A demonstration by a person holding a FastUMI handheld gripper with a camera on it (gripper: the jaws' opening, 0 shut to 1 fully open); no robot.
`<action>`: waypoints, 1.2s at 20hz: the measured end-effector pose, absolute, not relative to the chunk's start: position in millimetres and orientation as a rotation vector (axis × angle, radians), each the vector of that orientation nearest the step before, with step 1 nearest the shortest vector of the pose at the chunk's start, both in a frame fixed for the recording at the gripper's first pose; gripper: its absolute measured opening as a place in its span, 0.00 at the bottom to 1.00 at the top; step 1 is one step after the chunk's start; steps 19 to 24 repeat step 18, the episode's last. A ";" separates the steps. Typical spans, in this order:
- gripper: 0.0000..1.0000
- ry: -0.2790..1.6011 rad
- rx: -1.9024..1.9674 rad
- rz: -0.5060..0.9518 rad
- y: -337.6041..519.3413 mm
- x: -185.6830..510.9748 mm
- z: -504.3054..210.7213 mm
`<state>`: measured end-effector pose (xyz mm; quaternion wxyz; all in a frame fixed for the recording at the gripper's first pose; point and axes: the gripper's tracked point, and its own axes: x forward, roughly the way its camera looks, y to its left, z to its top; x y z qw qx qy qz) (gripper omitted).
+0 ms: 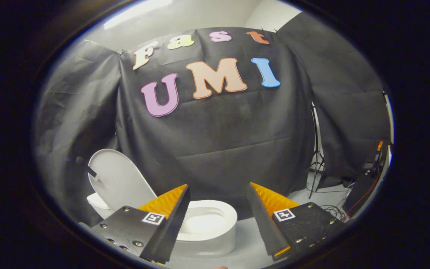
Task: Open the toilet lid.
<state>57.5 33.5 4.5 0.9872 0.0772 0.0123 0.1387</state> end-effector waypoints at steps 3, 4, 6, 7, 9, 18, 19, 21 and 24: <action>0.91 0.023 0.157 0.278 33.3 57.8 5.4; 0.91 0.023 0.158 0.278 33.8 57.9 6.0; 0.91 0.022 0.159 0.277 33.0 57.3 5.6; 0.91 0.022 0.159 0.277 33.1 57.1 5.9; 0.91 0.022 0.158 0.276 32.6 56.7 4.7; 0.90 0.028 0.157 0.275 32.1 57.1 2.7; 0.90 0.028 0.157 0.275 32.1 57.1 2.7; 0.90 0.028 0.157 0.275 32.1 57.1 2.7; 0.90 0.028 0.157 0.275 32.1 57.1 2.7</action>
